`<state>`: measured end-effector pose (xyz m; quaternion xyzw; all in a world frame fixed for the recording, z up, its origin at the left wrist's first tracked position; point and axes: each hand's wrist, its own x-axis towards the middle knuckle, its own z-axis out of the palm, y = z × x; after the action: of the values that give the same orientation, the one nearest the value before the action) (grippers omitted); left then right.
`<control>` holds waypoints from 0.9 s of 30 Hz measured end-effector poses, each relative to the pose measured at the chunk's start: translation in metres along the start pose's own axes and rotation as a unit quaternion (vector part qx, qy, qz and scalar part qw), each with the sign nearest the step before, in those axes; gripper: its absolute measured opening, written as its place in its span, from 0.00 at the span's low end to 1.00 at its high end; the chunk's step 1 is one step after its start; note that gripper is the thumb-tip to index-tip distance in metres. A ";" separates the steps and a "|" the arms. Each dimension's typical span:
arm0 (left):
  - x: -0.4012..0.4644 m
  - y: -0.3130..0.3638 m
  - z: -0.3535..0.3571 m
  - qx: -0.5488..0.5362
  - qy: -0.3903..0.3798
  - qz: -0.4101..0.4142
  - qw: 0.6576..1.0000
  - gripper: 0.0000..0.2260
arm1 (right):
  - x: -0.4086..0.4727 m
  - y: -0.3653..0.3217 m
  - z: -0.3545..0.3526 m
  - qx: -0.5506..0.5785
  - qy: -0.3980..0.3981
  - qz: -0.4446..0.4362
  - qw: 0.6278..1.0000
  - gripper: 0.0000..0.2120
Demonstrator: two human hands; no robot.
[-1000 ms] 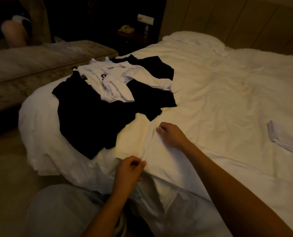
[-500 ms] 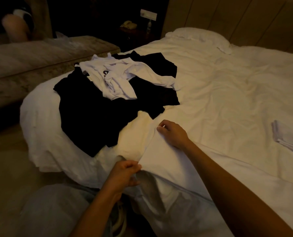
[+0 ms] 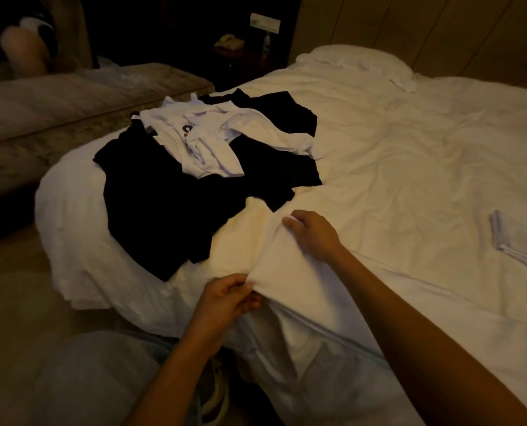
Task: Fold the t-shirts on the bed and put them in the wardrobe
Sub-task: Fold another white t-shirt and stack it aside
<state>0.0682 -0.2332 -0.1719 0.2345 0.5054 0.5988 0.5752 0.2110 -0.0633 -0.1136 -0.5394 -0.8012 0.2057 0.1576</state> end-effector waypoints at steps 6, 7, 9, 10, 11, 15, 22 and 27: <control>0.004 -0.001 0.004 0.117 0.048 0.048 0.991 0.05 | -0.007 0.007 0.014 -0.039 -0.004 0.006 0.999 0.13; 0.005 -0.001 0.005 0.146 0.060 0.079 0.984 0.04 | -0.009 0.007 0.013 -0.039 0.013 0.003 0.999 0.13; 0.006 -0.002 0.008 0.252 0.093 0.176 0.947 0.05 | -0.018 0.008 0.007 -0.043 0.054 0.000 0.998 0.13; 0.004 -0.002 0.013 0.311 0.108 0.225 0.917 0.06 | -0.025 0.010 0.002 -0.043 0.067 0.004 0.997 0.14; 0.004 -0.001 0.018 0.354 0.117 0.269 0.888 0.07 | -0.033 0.013 -0.003 -0.042 0.073 0.009 0.996 0.15; 0.003 0.001 0.055 0.437 0.050 0.333 0.834 0.17 | -0.074 0.038 -0.021 -0.040 0.095 0.054 0.993 0.17; 0.003 -0.030 0.121 0.538 -0.093 0.311 0.778 0.25 | -0.160 0.104 -0.054 -0.069 0.116 0.144 0.980 0.19; -0.006 -0.059 0.173 0.599 -0.148 0.322 0.718 0.29 | -0.213 0.156 -0.070 -0.129 0.136 0.171 0.967 0.26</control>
<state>0.2455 -0.1908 -0.1563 0.7645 0.5609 0.2775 0.1546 0.4473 -0.1979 -0.1370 -0.7069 -0.6881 0.0492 0.1562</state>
